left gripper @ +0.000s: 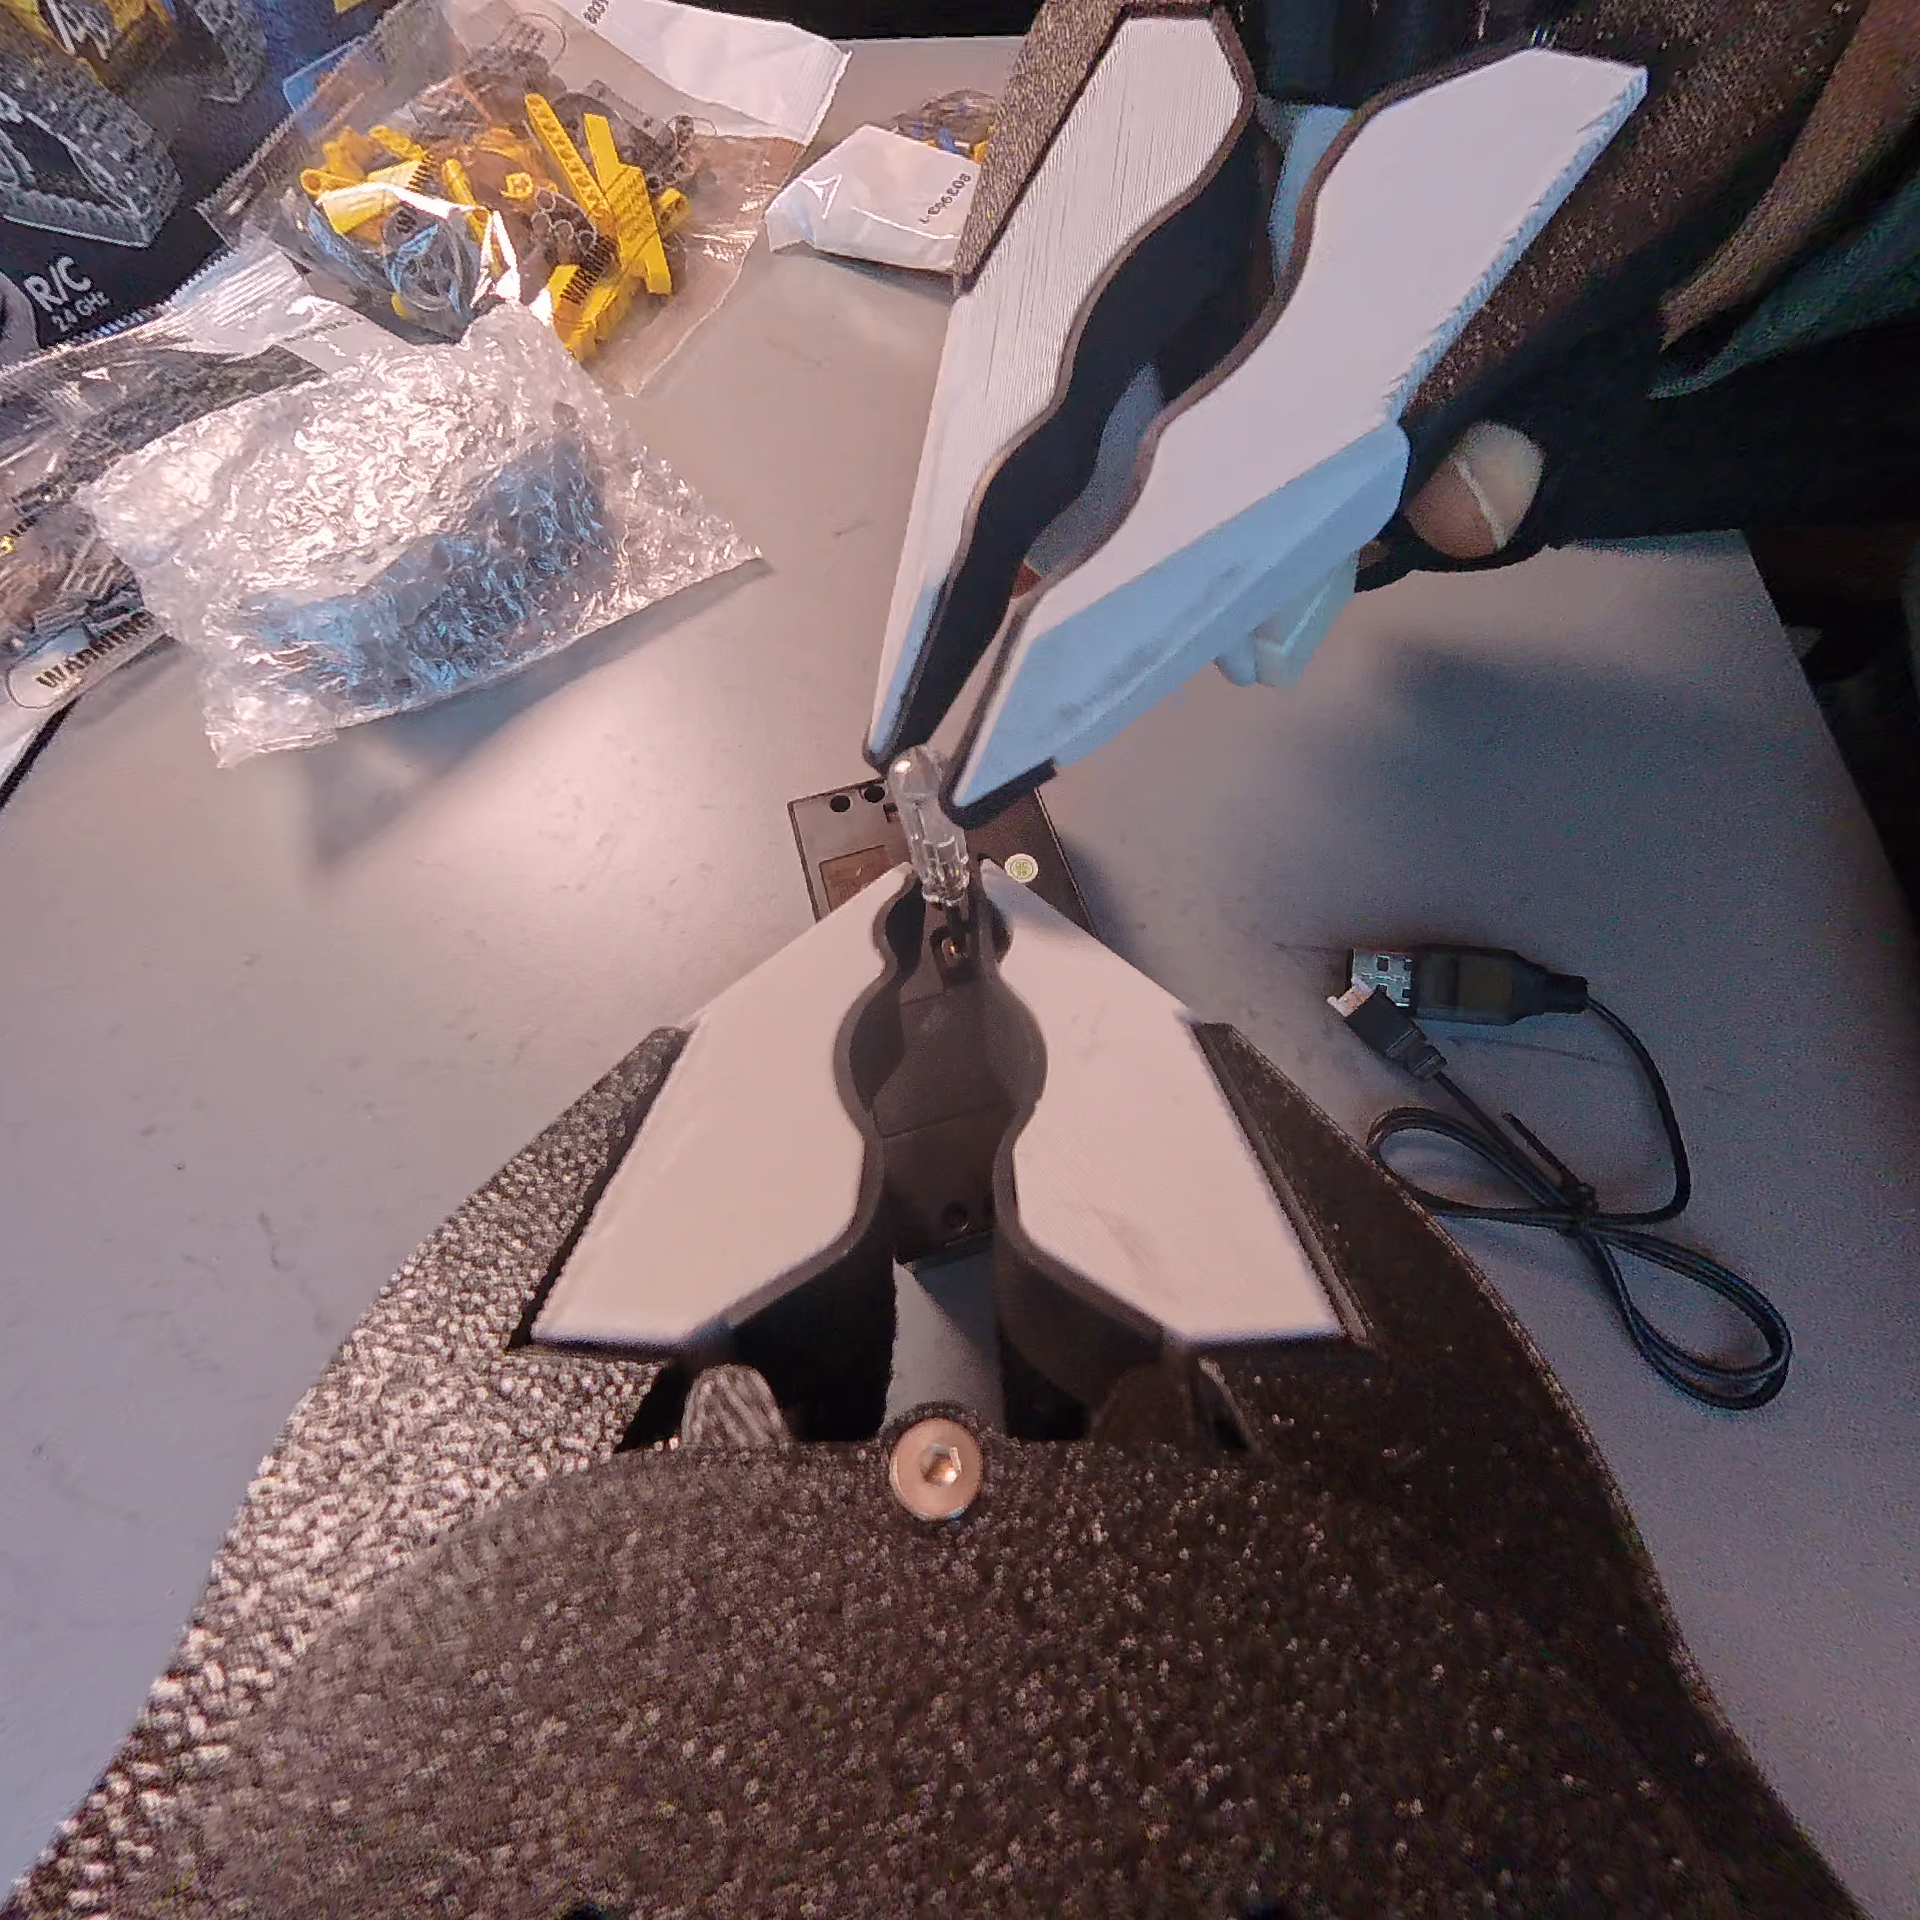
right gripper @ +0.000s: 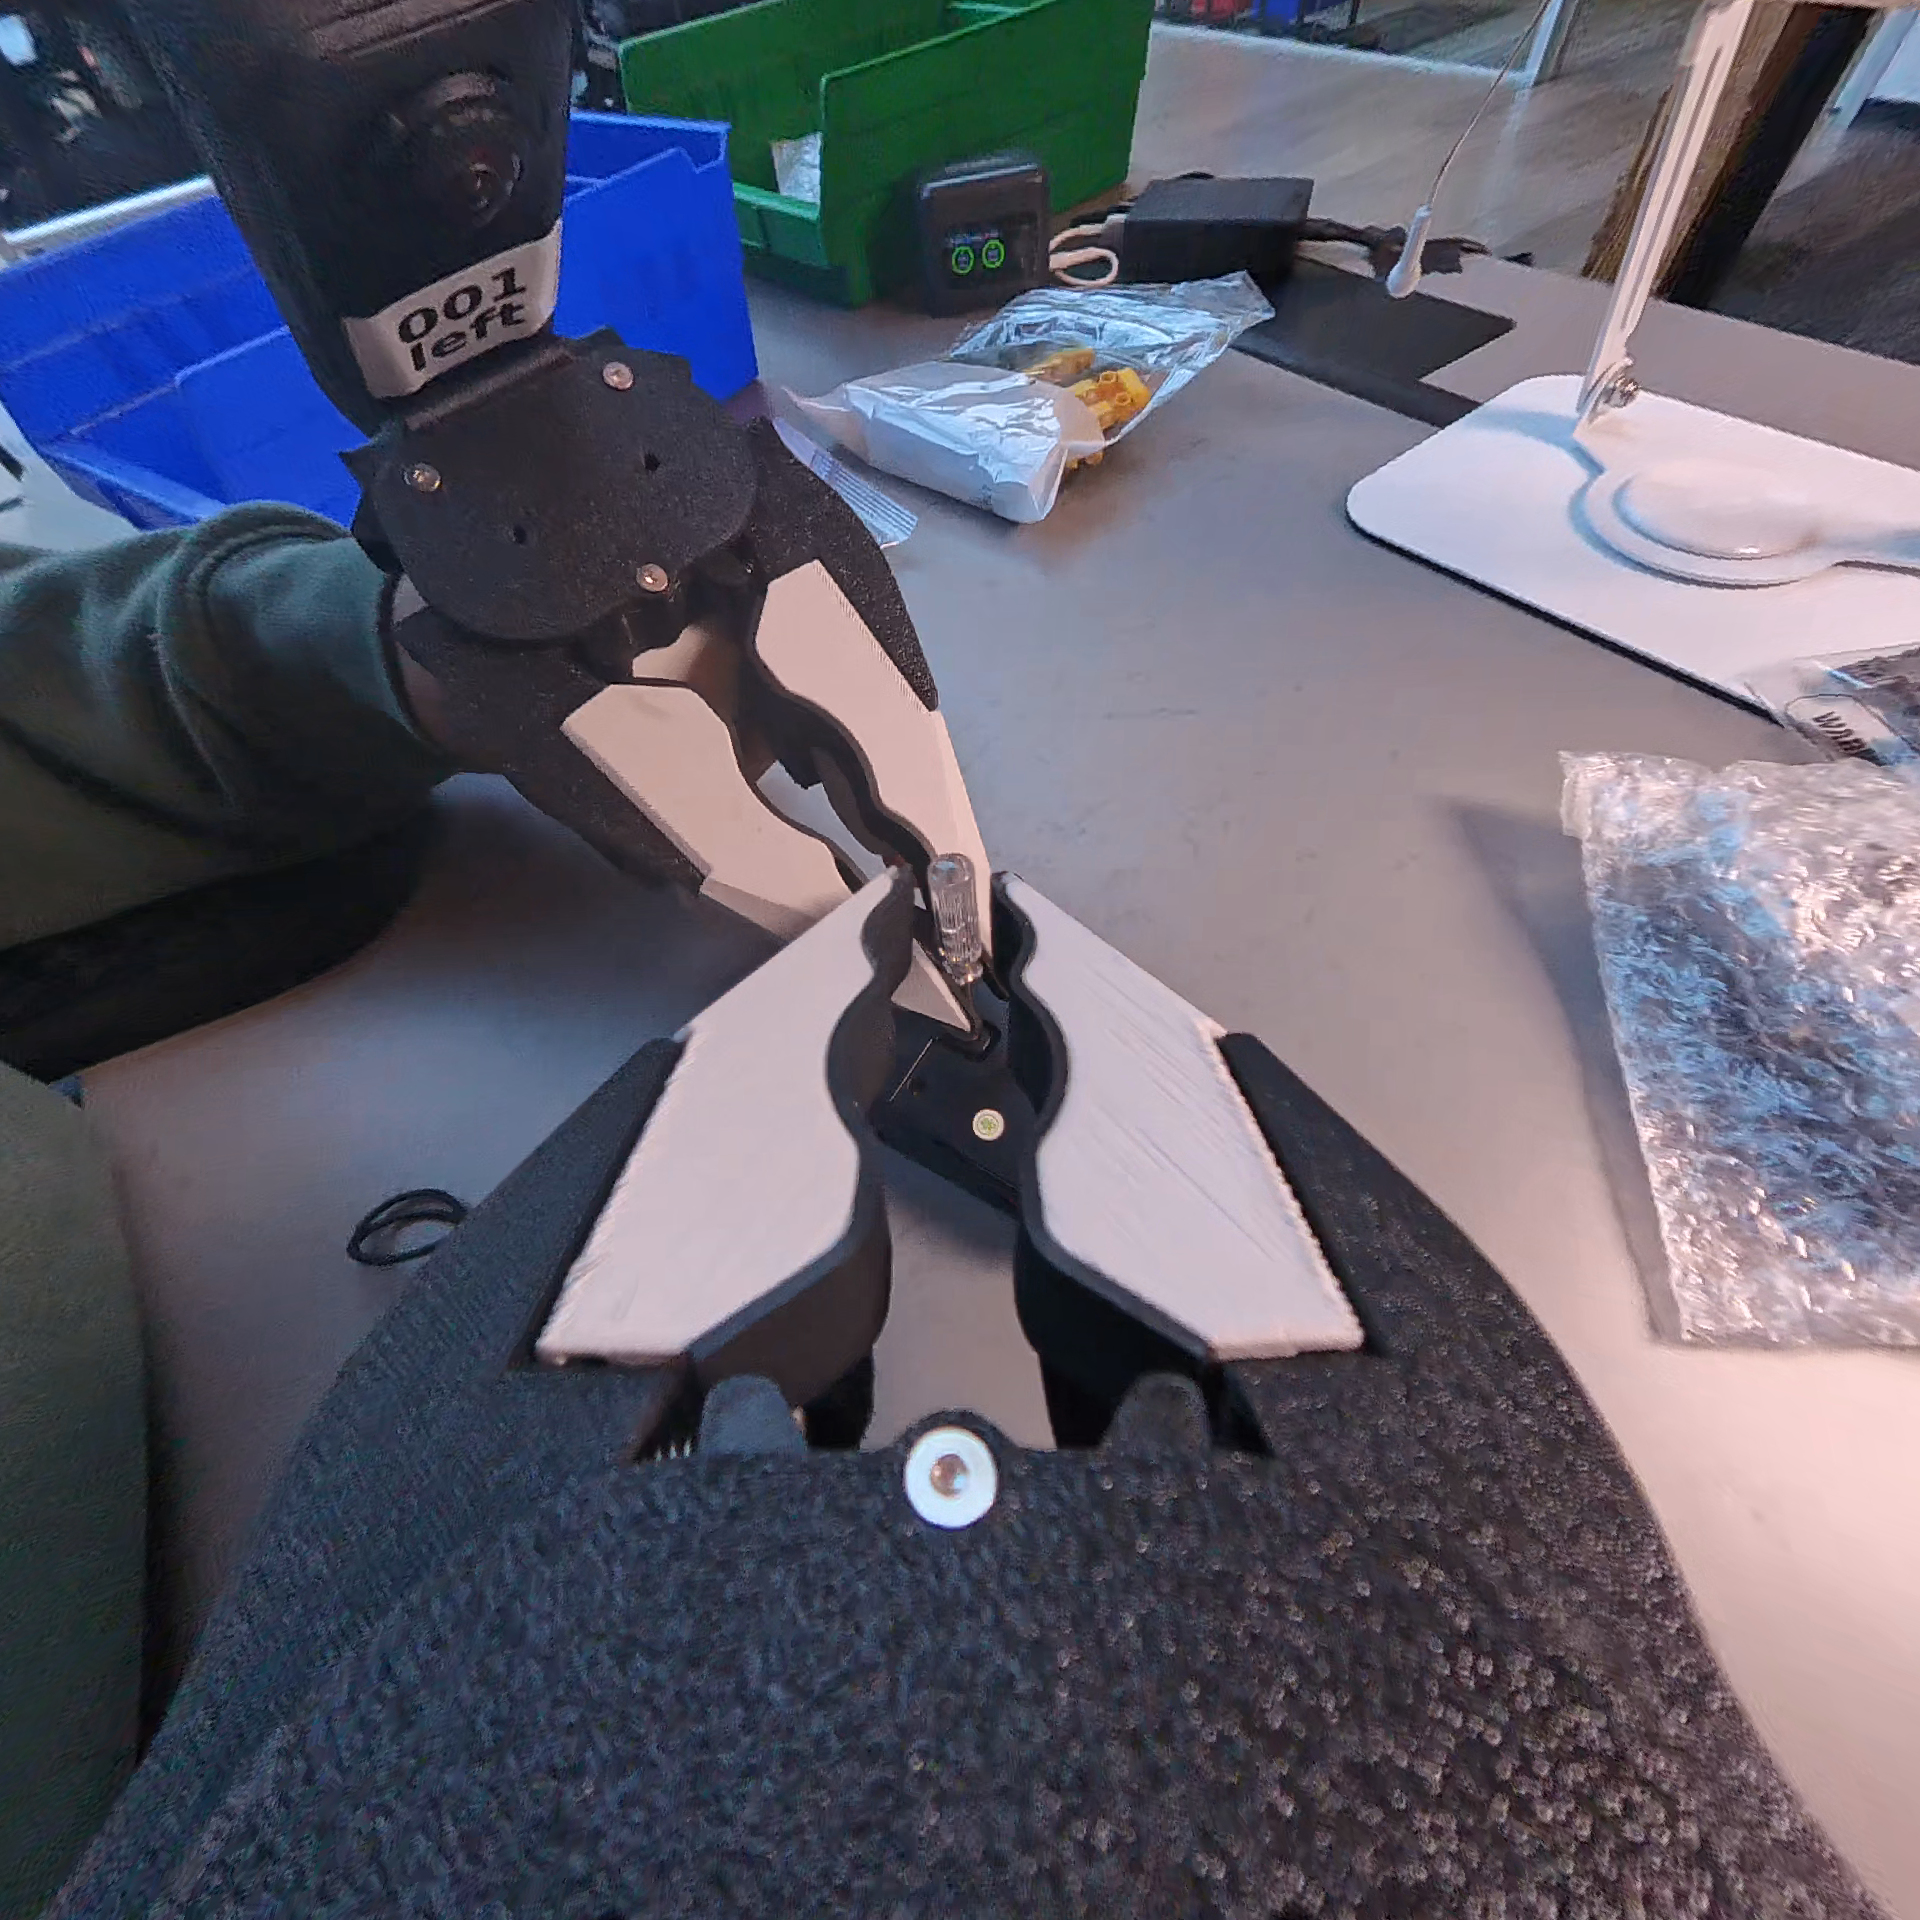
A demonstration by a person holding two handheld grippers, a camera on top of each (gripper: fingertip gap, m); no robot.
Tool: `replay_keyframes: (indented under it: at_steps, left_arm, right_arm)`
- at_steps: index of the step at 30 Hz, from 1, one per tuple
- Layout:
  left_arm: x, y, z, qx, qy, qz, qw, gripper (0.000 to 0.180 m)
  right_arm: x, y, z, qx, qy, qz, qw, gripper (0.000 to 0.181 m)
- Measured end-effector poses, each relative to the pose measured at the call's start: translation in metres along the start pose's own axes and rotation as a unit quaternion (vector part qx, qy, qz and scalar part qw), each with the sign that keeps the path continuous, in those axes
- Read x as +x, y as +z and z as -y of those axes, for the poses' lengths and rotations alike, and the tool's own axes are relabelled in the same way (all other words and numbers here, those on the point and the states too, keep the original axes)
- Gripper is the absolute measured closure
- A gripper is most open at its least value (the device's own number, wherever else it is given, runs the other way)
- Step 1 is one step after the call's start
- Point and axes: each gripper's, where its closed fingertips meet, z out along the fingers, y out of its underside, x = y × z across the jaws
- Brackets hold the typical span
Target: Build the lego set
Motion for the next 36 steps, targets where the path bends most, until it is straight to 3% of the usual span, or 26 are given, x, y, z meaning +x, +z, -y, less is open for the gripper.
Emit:
replay_keyframes:
  at_steps: [4, 9, 12, 19, 23, 25, 28, 32, 36]
  left_arm:
    - [-0.002, -0.001, -0.001, -0.002, -0.004, 0.005, 1.0, 0.172]
    - [-0.002, -0.002, -0.003, -0.002, 0.009, 0.002, 1.0, 0.166]
    - [0.001, -0.004, -0.001, 0.009, 0.001, -0.015, 1.0, 0.162]
    - [-0.001, -0.005, 0.002, 0.02, -0.007, -0.014, 1.0, 0.172]
    - [-0.004, -0.005, 0.002, 0.017, -0.016, -0.008, 1.0, 0.172]
    - [-0.004, -0.005, 0.002, 0.016, -0.018, -0.006, 1.0, 0.172]
    - [-0.004, -0.004, 0.002, 0.016, -0.024, -0.005, 1.0, 0.172]
    - [-0.004, -0.003, 0.003, 0.015, -0.026, -0.001, 1.0, 0.172]
    - [-0.004, -0.003, 0.003, 0.014, -0.024, 0.003, 1.0, 0.172]
  right_arm:
    - [0.001, 0.005, 0.003, -0.003, -0.01, 0.027, 1.0, 0.175]
    - [0.002, 0.008, 0.003, -0.026, -0.089, 0.169, 0.981, 0.175]
    - [-0.004, 0.003, 0.002, -0.029, -0.166, 0.29, 0.942, 0.175]
    - [-0.006, 0.003, 0.001, -0.064, -0.165, 0.435, 0.883, 0.175]
    - [0.0, 0.007, 0.003, -0.056, -0.145, 0.398, 0.904, 0.174]
    - [0.0, 0.003, 0.005, -0.049, -0.126, 0.352, 0.926, 0.159]
    - [0.003, 0.002, 0.006, -0.044, -0.077, 0.247, 0.965, 0.151]
    - [0.006, 0.004, 0.003, -0.03, 0.02, 0.124, 0.992, 0.154]
    - [0.007, 0.01, 0.001, -0.022, 0.012, 0.083, 0.996, 0.174]
